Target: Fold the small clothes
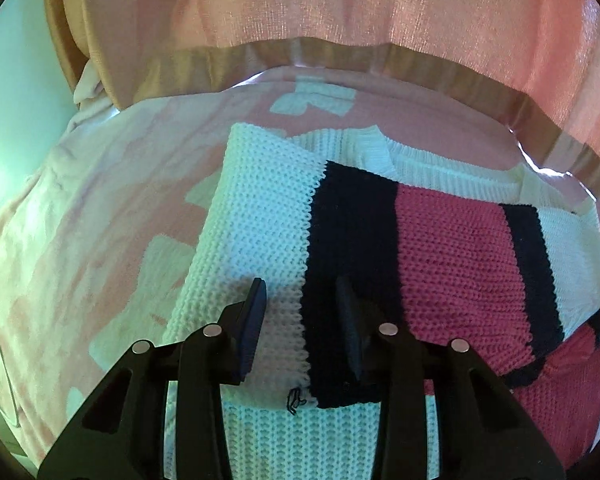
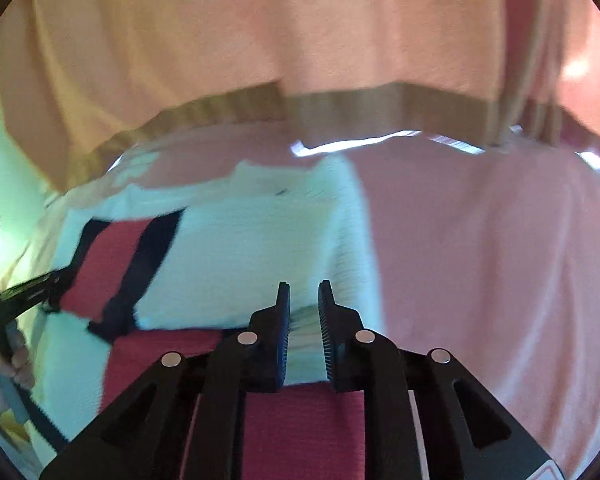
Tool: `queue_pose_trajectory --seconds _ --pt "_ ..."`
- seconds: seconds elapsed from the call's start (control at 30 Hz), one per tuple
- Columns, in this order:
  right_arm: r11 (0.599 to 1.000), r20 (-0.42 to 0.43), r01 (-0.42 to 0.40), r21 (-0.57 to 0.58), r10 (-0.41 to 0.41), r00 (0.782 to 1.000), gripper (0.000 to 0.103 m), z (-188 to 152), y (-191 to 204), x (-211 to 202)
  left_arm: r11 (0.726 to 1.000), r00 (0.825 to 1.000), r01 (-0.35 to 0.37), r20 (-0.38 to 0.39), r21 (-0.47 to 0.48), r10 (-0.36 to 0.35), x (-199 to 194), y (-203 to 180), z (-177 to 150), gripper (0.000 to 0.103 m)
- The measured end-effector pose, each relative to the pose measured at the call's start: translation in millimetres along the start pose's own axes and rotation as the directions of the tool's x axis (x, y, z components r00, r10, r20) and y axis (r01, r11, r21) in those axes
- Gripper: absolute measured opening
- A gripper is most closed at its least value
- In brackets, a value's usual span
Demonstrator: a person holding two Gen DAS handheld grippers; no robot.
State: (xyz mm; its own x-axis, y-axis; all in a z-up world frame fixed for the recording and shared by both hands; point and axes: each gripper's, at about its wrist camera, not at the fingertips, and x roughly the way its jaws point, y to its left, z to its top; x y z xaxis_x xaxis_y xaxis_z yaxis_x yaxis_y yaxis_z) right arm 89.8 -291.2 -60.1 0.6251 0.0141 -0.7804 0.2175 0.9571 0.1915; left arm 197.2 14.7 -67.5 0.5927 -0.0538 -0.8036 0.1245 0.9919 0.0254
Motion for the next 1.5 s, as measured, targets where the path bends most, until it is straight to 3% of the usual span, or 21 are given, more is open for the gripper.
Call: queue_pose_trajectory --seconds 0.1,0.17,0.2,0.27,0.33,0.4,0.43,0.5,0.6,0.73,0.83,0.9,1.03,1.13,1.17,1.23,1.27,1.3,1.4,1.5 --pt "0.994 -0.085 0.098 -0.048 -0.102 0.991 0.006 -8.7 -3.7 30.2 1.0 1.0 -0.018 0.008 0.017 0.017 1.8 -3.2 -1.9 0.035" --pt "0.996 -0.07 0.084 -0.014 -0.085 0.994 0.006 -7.5 -6.2 18.8 1.0 1.0 -0.019 0.015 0.021 0.019 -2.1 -2.9 -4.4 0.035" --pt "0.997 -0.057 0.075 -0.007 -0.075 0.996 0.012 -7.1 -6.1 8.6 1.0 1.0 -0.008 0.021 0.012 0.008 -7.8 -1.3 -7.7 0.035" --pt "0.997 0.005 0.073 -0.031 -0.073 0.997 0.016 -12.4 -2.4 -27.8 0.999 0.999 0.032 0.024 -0.019 -0.032 -25.9 7.6 -18.3 0.038" --pt "0.996 0.033 0.066 -0.059 -0.064 0.997 0.027 -25.0 1.3 -60.8 0.997 0.998 0.069 0.014 -0.021 -0.069 -42.3 14.8 -31.4 0.041" --pt "0.994 0.071 0.08 -0.067 -0.075 0.995 0.054 -52.2 -1.5 -104.0 0.996 0.996 0.084 0.007 -0.017 -0.083 -67.7 26.8 -55.7 0.054" --pt "0.995 0.081 0.084 -0.054 -0.079 0.994 0.058 -65.9 -4.4 -118.1 0.995 0.996 0.093 0.015 -0.028 -0.092 -79.9 34.9 -68.8 0.057" --pt "0.996 0.068 0.081 -0.022 -0.079 0.995 0.059 -112.3 -10.9 -147.3 0.991 0.993 0.12 0.018 -0.067 -0.119 -106.4 53.3 -104.2 0.062" --pt "0.995 -0.026 0.098 0.008 -0.098 0.995 0.059 -187.7 -12.1 -171.1 0.981 0.986 0.161 -0.026 -0.107 -0.164 -137.1 74.8 -160.3 0.062" --pt "0.994 -0.146 0.067 0.084 -0.055 0.988 0.059 -243.6 -2.9 -184.6 0.972 0.981 0.163 -0.076 -0.171 -0.178 -163.1 91.5 -220.0 0.062" --pt "0.991 -0.184 0.037 0.128 -0.013 0.983 0.059 -263.0 0.8 -182.0 0.95 0.974 0.183 -0.088 -0.251 -0.211 -168.8 96.9 -253.4 0.062" --pt "0.987 -0.225 0.05 0.153 -0.014 0.974 0.059 -270.4 0.2 -171.9 0.954 0.974 0.165 -0.108 -0.249 -0.197 -163.2 92.9 -264.6 0.062" --pt "0.969 -0.292 0.003 0.248 0.072 0.954 0.059 -280.6 -1.7 -147.9 0.952 0.976 0.154 -0.112 -0.266 -0.189 -143.4 86.6 -277.6 0.062" --pt "0.961 -0.275 -0.052 0.27 0.128 0.953 0.059 -280.5 4.2 -139.5 0.912 0.955 0.213 -0.123 -0.349 -0.27 -126.1 89.6 -276.1 0.061" --pt "0.961 -0.267 -0.069 0.266 0.142 0.953 0.054 -279.0 7.3 -136.7 0.895 0.946 0.228 -0.129 -0.384 -0.297 -122.3 92.4 -275.7 0.061" --pt "0.958 -0.255 -0.098 0.269 0.169 0.952 0.016 -277.8 9.5 -133.0 0.875 0.932 0.267 -0.124 -0.405 -0.341 -119.1 96.4 -277.3 0.054" --pt "0.951 -0.255 -0.12 0.285 0.196 0.947 0.008 -277.9 9.9 -130.5 0.847 0.906 0.335 -0.107 -0.412 -0.41 -118.5 97.8 -277.6 0.027" --pt "0.946 -0.243 -0.126 0.3 0.203 0.948 0.007 -277.4 9.1 -131.7 0.829 0.882 0.384 -0.103 -0.407 -0.459 -119.5 95.9 -276.4 0.008" --pt "0.945 -0.185 -0.15 0.29 0.209 0.96 0.006 -274.4 10.3 -151.1 0.873 0.899 0.379 -0.104 -0.307 -0.426 -133.3 84.1 -270.5 0.005" --pt "0.958 -0.142 -0.15 0.245 0.189 0.972 0.006 -268.8 15.2 -182.0 0.869 0.887 0.427 -0.07 -0.25 -0.456 -164.1 77.7 -269.0 0.003"
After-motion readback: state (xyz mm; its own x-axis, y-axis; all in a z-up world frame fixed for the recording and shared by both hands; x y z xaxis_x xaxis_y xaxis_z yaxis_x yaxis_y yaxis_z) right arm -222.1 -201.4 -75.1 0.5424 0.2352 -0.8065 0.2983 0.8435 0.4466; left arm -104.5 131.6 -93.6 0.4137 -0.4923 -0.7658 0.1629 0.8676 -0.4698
